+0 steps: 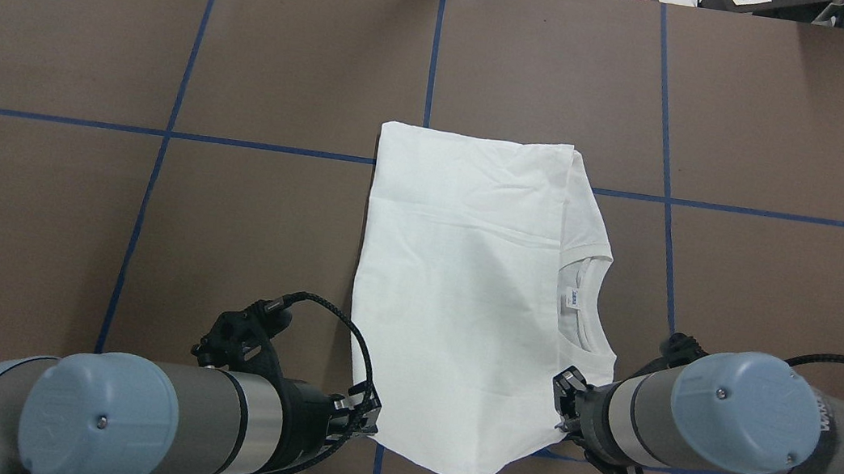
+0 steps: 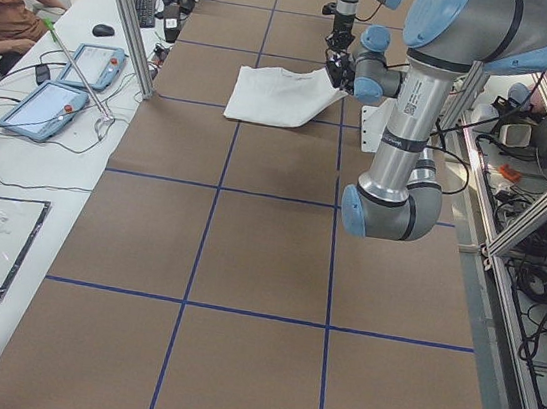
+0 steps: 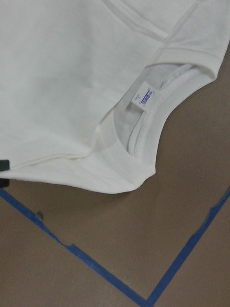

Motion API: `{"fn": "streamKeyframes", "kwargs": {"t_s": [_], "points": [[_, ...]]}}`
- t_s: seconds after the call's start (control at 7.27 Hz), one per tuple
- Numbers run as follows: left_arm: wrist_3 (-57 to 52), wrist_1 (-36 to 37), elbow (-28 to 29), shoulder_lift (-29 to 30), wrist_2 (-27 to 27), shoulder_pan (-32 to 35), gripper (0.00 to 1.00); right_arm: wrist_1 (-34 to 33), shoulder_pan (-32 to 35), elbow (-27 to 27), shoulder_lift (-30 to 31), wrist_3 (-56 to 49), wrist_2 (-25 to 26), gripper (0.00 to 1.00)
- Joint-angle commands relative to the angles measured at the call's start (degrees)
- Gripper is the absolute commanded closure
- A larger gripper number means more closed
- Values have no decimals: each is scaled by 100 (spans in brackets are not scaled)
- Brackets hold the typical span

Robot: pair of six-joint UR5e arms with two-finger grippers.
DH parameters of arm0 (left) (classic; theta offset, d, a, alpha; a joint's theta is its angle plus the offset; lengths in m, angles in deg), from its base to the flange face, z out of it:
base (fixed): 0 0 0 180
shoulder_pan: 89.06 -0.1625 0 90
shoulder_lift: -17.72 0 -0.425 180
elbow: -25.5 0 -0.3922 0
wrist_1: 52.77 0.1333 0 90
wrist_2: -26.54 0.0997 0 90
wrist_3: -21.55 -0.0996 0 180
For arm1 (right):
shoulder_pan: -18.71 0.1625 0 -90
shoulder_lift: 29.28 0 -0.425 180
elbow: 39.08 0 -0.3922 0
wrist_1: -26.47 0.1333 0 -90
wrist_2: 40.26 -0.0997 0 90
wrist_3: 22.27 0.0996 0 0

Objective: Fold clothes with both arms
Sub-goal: 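Grasp the near edge with both grippers and fold it toward the far edge, then lay the folded edge down on the far edge with both grippers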

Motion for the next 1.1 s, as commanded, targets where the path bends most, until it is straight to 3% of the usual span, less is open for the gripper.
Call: {"fn": "streamKeyframes", "kwargs": {"t_s": [0.0, 0.14, 0.41, 0.69, 0.83, 0.96], "points": [[-947, 8, 255, 145, -42, 869, 100, -440, 832, -513, -864, -577, -141, 100], [-1256, -79, 814, 459, -34, 1178, 100, -887, 1175, -1231, -1635, -1075, -237, 100], [-1574, -866, 1896, 743, -42, 1531, 100, -901, 1537, -2183, -2063, -1956, -229, 100], [-1881, -1003, 2942, 1286, -34, 1786, 100, -892, 1731, -3341, -2791, -2317, -238, 100], [-1970, -1421, 3356, 1315, -34, 1883, 100, -727, 1880, -4035, -3143, -2511, -247, 100], [-1971, -1982, 3899, 1428, -25, 1945, 100, -90, 2003, -4599, -3233, -2539, -317, 100]]}}
